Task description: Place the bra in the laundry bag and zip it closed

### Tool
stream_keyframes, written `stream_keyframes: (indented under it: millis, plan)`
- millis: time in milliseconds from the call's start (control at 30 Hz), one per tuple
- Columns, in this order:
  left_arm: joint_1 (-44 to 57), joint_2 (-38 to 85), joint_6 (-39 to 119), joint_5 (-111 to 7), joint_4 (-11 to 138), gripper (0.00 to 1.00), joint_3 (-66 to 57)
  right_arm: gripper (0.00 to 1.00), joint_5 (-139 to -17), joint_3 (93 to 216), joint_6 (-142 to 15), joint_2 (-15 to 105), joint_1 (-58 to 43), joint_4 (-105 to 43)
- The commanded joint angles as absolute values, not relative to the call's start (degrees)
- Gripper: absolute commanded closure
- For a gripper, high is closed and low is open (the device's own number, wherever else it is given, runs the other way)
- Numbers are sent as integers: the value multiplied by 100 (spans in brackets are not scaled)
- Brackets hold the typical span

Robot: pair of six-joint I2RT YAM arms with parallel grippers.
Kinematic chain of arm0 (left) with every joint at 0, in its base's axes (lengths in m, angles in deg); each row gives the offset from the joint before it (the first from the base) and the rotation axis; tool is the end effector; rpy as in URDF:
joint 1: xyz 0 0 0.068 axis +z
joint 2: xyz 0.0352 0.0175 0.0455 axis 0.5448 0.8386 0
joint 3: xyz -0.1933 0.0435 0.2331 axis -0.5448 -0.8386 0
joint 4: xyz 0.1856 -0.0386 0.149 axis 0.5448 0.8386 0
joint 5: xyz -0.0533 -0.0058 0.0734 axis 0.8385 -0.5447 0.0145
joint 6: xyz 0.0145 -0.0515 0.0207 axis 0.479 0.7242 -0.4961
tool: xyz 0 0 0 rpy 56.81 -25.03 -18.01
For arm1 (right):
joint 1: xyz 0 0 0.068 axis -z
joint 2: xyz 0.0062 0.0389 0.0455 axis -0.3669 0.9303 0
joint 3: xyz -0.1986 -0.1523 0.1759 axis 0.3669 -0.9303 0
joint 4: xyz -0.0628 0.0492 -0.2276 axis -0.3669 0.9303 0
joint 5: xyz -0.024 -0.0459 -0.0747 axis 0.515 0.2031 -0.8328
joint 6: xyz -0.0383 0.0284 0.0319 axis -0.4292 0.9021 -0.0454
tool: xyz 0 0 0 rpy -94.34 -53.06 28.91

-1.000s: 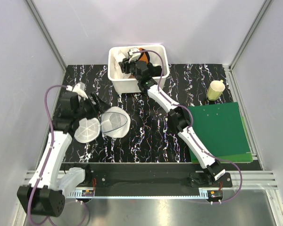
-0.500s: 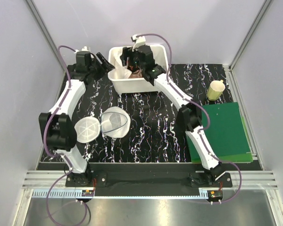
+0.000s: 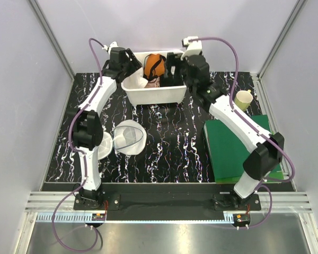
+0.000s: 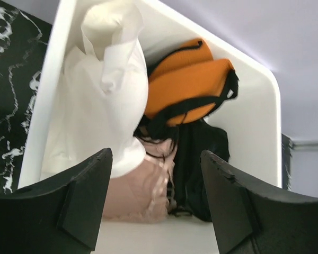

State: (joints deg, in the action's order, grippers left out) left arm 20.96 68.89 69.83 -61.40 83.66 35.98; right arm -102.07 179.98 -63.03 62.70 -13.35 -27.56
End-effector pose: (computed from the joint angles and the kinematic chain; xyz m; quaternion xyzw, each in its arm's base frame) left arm 0.4921 -0.1044 0.3501 -0.2212 0.8174 -0.2326 0.4784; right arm 0.3345 0.2189 0.4734 -0.0698 0.7128 0.1511 0.6814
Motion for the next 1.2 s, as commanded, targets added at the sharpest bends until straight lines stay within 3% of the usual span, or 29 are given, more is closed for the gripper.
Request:
stream_keyframes:
  millis: [0,400,533,600,667,767,900,1167]
  plan:
    - [2001,7168,6714,-7413,8348,27,4105,10,-10577,16834,-6160,5517,-1302,-3049]
    - [1754,8232,6731,-8117,8261,26,5054,10,-10604,15742,-6002,4583,-1144,-3472]
    - [1754,8644,6582,-8065,8024,30,5440,10,-10516,15452,-5905,4302,-1144,-3498]
    - [1745,8724,6399,-8030,7883,43,5703,10,-10437,15311,-5861,4179,-1144,-3489]
    - [1728,8716,6231,-8038,7673,65,5783,9,-10410,15188,-5817,4056,-1144,-3437]
    - [1702,8427,5932,-8021,7610,84,5775,10,-10314,15039,-5721,3863,-1144,-3314]
    - [1631,7584,5450,-7924,7592,94,5319,9,-10033,14827,-5439,3625,-1144,-2964]
    - [1218,5009,4464,-7469,8004,98,3819,0,-9164,14327,-4482,3274,-1152,-1794]
